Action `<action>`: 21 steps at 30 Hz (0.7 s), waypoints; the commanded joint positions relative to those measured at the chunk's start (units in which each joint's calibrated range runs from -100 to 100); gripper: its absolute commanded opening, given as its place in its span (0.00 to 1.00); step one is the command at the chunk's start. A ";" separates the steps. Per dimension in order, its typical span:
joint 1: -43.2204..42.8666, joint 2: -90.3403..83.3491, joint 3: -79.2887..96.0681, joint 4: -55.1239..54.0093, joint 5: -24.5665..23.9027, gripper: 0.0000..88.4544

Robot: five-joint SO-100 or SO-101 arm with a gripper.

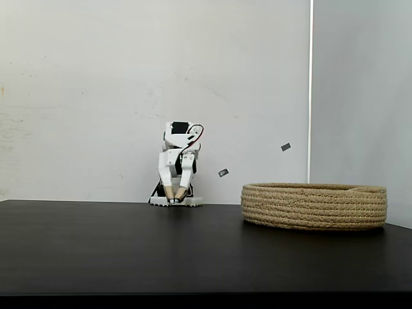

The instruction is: Place the lego blocks in the tray

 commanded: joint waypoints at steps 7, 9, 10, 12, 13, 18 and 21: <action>-0.23 -6.51 3.98 17.72 5.23 0.00; -0.40 -6.51 3.98 19.38 5.62 0.00; -0.56 -6.51 3.98 19.46 5.86 0.00; -0.64 -6.51 3.98 19.88 7.47 0.00; -0.81 -6.51 3.98 19.96 7.28 0.00; -2.54 -6.51 3.98 19.96 3.32 0.00; -2.70 -6.51 3.98 19.96 3.42 0.00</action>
